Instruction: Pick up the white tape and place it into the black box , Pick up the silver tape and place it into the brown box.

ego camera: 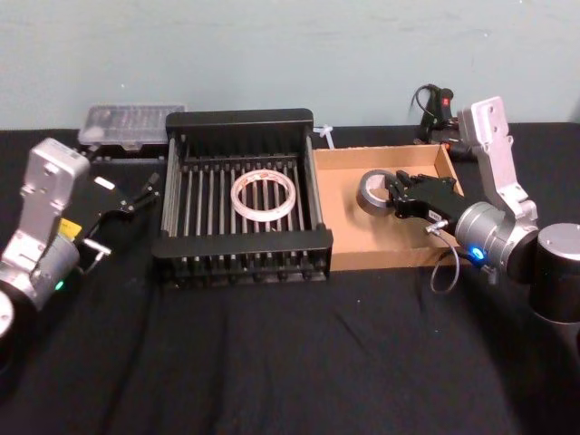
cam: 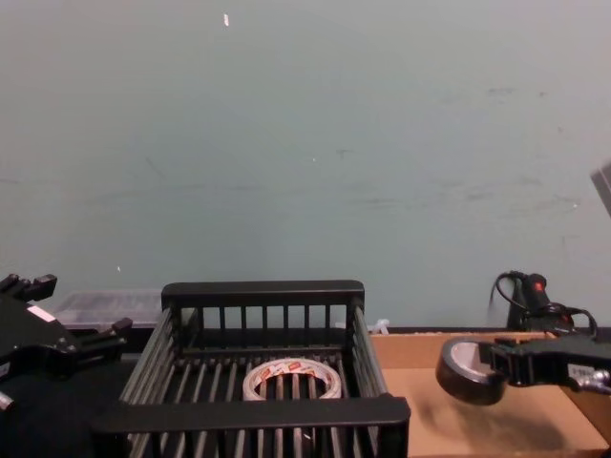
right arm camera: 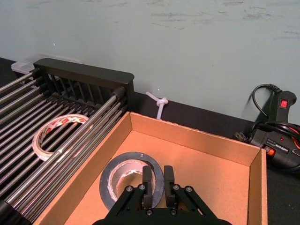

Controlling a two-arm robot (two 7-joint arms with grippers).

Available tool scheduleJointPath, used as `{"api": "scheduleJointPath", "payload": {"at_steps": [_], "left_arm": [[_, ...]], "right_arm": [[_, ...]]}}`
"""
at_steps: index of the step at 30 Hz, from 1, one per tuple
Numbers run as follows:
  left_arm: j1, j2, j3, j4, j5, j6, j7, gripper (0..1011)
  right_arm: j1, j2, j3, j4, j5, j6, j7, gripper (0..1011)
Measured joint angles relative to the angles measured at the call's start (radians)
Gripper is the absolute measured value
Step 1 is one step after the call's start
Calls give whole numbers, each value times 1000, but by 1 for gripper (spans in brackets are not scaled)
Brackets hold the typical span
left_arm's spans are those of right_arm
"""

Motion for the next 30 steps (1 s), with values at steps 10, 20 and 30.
{"api": "scheduleJointPath", "payload": {"at_steps": [10,20,30], "left_arm": [[0,0,0,0,0,0,0,1001],[0,0,0,0,0,0,0,1001],[0,0,0,0,0,0,0,1002]], "right_arm": [[0,1,-1,-1,1,0,-1,303],[-1,1,-1,-2,2,0,-2,624],[-16,-2,4,-29,-7,1,-9,916]]}}
